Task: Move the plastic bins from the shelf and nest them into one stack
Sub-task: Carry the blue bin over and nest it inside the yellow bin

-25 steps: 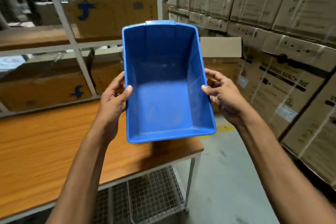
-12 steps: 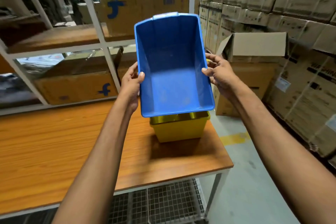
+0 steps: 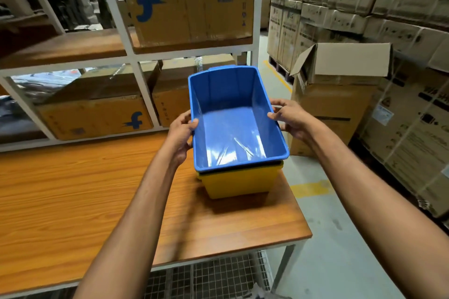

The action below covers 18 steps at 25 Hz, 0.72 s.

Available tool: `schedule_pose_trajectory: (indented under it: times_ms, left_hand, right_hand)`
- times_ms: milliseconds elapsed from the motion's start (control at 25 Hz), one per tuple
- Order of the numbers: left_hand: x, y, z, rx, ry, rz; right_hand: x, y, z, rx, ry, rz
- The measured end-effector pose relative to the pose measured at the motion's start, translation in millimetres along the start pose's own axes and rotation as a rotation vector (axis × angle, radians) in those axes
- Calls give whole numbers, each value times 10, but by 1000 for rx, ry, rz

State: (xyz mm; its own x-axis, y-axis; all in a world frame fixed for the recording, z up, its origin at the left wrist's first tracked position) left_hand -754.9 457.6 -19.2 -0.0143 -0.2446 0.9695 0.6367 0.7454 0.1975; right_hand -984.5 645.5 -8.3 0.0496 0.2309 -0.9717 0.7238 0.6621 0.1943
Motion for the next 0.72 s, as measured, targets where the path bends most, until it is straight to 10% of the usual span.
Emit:
schedule_pose_trajectory:
  times_ms: [720]
  left_hand:
    - [-155, -181, 48, 209, -200, -110]
  right_hand:
    - [240, -137, 41, -4, 43, 281]
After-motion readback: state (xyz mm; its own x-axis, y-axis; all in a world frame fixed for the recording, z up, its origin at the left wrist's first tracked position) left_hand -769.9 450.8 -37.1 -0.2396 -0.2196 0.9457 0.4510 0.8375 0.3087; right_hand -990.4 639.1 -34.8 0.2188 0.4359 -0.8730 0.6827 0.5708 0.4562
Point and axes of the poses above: each hand's wrist, its own y-axis away from the middle knuckle, its own z-axis out of the palm, x = y × z, the point moved 5 cm from there along -y, towards the middle knuckle, and after that the axes turned 3 degrees about y, right-handed, at the moved point
